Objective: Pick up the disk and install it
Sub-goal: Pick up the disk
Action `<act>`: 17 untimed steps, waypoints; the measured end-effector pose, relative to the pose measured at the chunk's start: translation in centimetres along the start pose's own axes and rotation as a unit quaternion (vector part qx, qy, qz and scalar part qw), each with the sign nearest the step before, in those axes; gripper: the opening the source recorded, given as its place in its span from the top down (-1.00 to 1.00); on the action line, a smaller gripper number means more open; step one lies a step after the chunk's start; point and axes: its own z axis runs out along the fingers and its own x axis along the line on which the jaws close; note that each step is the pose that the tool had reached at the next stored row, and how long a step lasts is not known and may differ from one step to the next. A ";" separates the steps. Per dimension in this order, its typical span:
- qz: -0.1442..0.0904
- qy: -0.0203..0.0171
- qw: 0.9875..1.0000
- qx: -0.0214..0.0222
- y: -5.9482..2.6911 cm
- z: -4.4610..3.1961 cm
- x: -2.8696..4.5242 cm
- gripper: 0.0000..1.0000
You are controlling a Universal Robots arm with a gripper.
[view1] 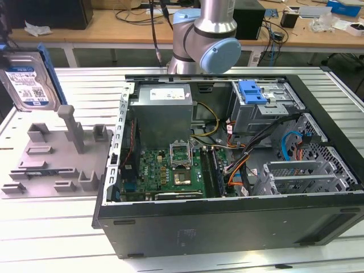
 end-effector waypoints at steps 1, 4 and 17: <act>0.000 0.000 1.000 0.000 0.00 -0.31 0.00 0.26; 0.000 0.000 1.000 0.000 0.01 -1.75 0.00 0.26; 0.000 0.000 1.000 0.000 0.02 -7.23 0.01 0.26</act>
